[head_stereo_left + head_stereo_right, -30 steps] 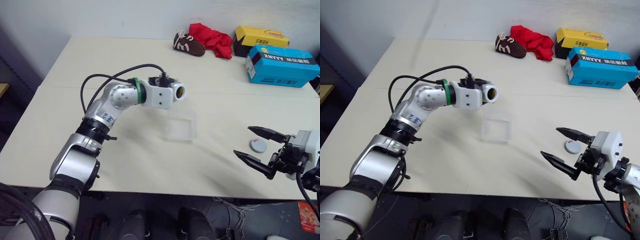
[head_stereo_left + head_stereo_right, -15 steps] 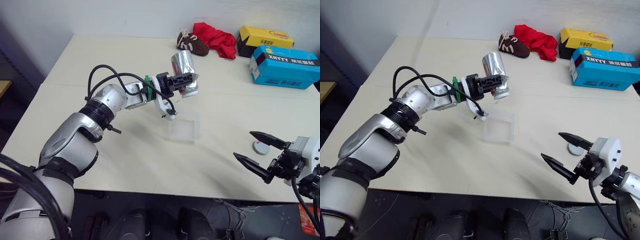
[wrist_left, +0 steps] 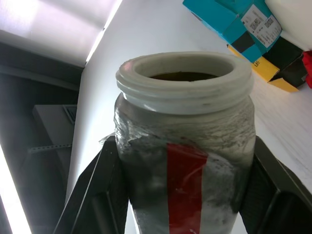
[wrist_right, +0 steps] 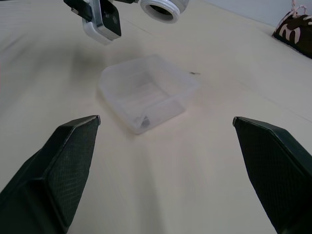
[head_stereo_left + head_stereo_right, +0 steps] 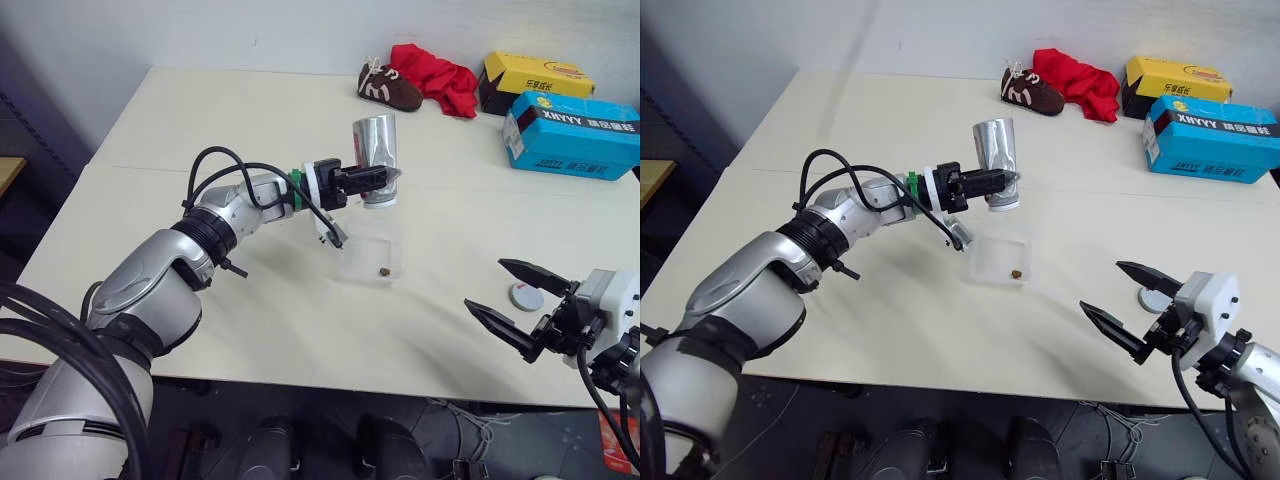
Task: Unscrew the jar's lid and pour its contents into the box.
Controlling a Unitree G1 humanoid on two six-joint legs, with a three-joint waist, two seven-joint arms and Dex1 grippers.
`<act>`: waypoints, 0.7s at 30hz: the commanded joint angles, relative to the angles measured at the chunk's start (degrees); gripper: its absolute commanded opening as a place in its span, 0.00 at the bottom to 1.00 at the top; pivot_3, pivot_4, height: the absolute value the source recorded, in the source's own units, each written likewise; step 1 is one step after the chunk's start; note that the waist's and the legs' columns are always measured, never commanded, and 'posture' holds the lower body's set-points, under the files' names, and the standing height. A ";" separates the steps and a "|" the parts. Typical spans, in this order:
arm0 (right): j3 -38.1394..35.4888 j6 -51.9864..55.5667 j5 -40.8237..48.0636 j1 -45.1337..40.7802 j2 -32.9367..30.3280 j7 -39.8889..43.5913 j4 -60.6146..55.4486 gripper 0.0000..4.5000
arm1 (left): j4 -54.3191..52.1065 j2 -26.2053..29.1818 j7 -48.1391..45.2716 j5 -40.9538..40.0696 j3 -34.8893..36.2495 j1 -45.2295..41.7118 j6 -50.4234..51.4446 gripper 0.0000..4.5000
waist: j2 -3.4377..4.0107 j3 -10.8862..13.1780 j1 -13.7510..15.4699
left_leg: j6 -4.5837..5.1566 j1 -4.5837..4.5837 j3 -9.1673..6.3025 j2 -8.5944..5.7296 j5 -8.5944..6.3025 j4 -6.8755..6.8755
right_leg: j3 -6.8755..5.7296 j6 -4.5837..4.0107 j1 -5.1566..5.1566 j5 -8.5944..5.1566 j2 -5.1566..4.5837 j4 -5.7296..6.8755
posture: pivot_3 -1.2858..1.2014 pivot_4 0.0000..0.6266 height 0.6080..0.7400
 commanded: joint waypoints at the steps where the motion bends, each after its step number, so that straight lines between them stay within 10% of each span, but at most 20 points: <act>1: -0.33 0.39 0.97 -0.58 0.11 -0.19 -1.71 0.99 | -0.19 1.95 -7.85 -14.80 7.05 0.42 -16.29 0.52 | 0.00 0.00 -0.10 | -0.01 0.01 0.00 0.00 0.01 0.01 | 0.00 0.00 0.00 0.00 -0.12 0.02 | 0.52 0.24 1.00; 6: 0.68 -0.30 1.31 -2.64 0.80 1.27 -0.21 0.99 | 4.29 0.08 -52.25 -60.62 23.75 8.67 -31.41 0.52 | 0.06 -0.03 -0.96 | -0.09 0.12 -0.02 0.00 0.05 0.07 | -0.07 -0.02 0.05 -0.01 -0.43 0.13 | 0.52 0.24 1.00; 11: 4.29 -6.72 0.21 -7.23 4.08 6.28 3.06 0.99 | -12.08 -0.18 -89.51 -96.27 39.98 20.23 -1.17 0.52 | 0.06 -0.01 -2.05 | -0.14 0.27 -0.07 0.01 0.08 0.39 | -0.12 -0.05 0.23 -0.03 -0.05 0.44 | 0.52 0.24 1.00; 21: 12.97 -14.05 -1.69 -13.40 8.33 13.60 7.20 0.99 | -41.80 4.22 -82.86 -120.27 70.32 46.97 35.99 0.52 | 0.06 -0.01 -3.34 | -0.18 0.57 -0.06 0.08 0.08 0.66 | 0.32 -0.07 0.37 -0.04 0.02 0.92 | 0.52 0.24 1.00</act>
